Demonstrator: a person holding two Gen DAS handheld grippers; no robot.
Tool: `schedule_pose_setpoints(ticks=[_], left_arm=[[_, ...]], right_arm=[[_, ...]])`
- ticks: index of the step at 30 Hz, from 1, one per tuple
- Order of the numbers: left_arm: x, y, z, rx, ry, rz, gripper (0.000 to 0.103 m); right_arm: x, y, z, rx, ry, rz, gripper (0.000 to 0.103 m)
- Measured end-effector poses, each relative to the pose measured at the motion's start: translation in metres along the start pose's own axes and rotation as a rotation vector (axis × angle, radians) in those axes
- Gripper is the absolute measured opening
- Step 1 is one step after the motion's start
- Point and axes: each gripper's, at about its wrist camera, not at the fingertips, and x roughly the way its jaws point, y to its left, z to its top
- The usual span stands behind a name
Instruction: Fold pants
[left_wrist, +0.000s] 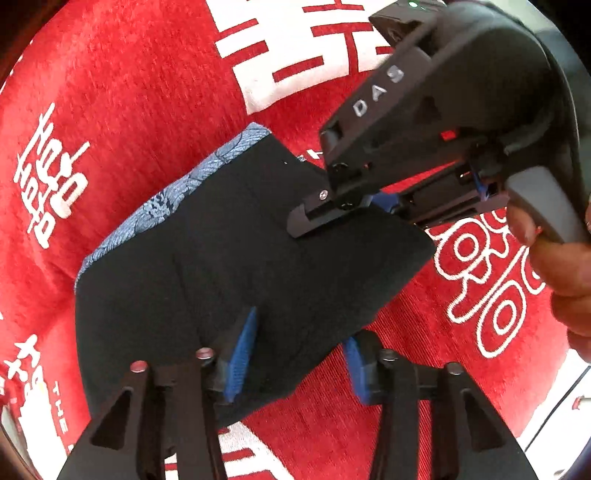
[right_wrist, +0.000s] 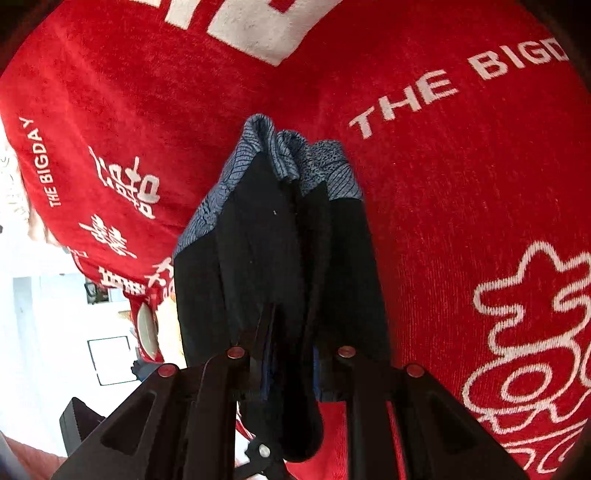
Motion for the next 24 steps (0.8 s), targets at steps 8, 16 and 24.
schedule_pose_setpoints(ticks=[8,16,24], left_arm=[[-0.023,0.041,-0.01,-0.094,0.039,-0.095,0.065],[-0.041,0.117,-0.022,-0.282,0.044,-0.021,0.065],[-0.002,0.175,-0.041,-0.469,0.131,0.036,0.065]], right_arm=[[-0.005,0.013,-0.01,-0.072,-0.029,-0.12,0.023],[-0.008,0.04,-0.034,-0.235,-0.062,-0.424,0.053],[-0.005,0.044,-0.056,-0.266,-0.087,-0.587,0.069]])
